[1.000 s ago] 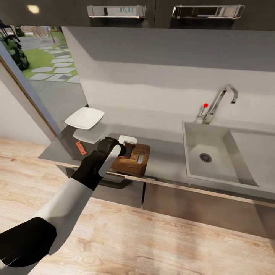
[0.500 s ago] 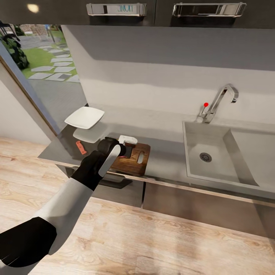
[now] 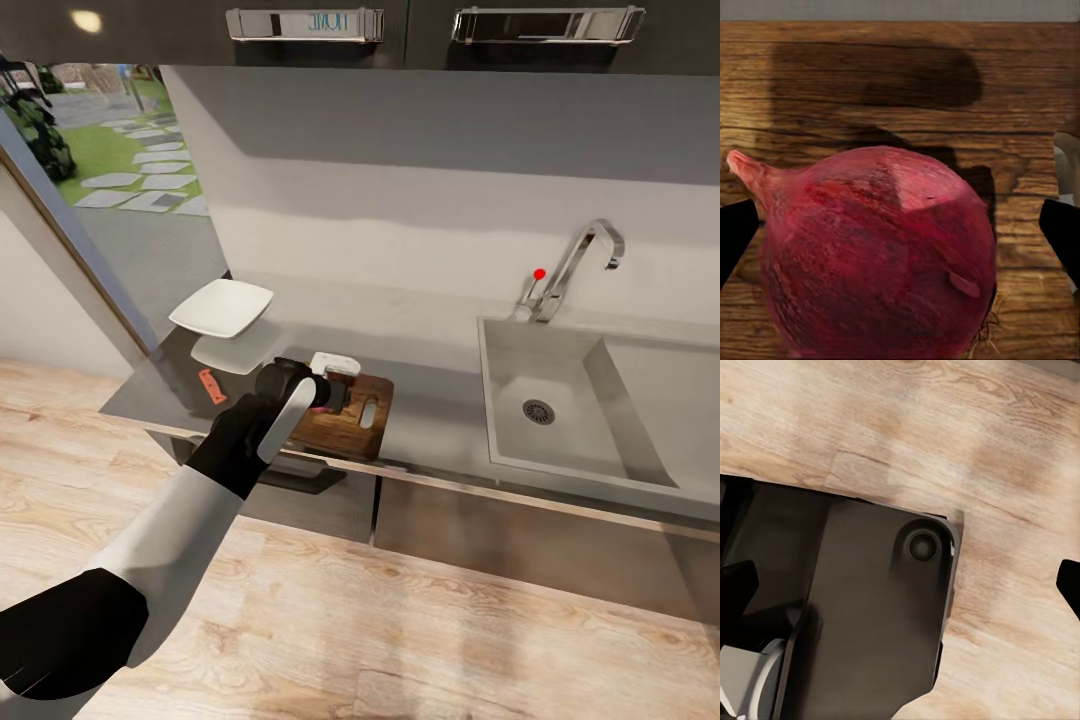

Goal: In the kitchen, take the Vidalia onion out of the sink, dice it on the chopping board with the paring knife, put the diced onion into the bowl on the countertop, then place both the paring knife and the chopping board into the sink.

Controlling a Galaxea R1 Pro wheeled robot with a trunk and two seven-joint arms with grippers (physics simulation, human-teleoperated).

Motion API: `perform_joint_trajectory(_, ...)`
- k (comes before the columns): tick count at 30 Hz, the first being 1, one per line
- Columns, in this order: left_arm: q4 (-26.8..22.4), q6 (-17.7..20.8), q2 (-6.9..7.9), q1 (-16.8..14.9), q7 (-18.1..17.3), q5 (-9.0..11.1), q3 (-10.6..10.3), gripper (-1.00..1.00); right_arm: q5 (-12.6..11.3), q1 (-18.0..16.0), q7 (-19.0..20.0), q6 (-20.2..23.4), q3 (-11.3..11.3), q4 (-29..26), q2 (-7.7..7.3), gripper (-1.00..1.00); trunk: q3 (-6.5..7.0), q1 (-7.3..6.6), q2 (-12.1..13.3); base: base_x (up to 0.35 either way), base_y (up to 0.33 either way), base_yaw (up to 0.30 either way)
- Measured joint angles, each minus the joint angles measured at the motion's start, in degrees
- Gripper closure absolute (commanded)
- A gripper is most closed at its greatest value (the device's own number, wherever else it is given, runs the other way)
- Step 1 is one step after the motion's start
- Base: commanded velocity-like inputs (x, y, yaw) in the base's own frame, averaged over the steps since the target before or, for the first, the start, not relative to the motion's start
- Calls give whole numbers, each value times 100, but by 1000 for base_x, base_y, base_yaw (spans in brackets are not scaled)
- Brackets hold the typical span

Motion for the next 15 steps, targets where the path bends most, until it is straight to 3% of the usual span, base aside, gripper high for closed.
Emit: perform_joint_trajectory(15,-72,0,1,0,2,0,0,-100,-1,0,2,8,0,6,6,-100,0,0,0,0,0,0)
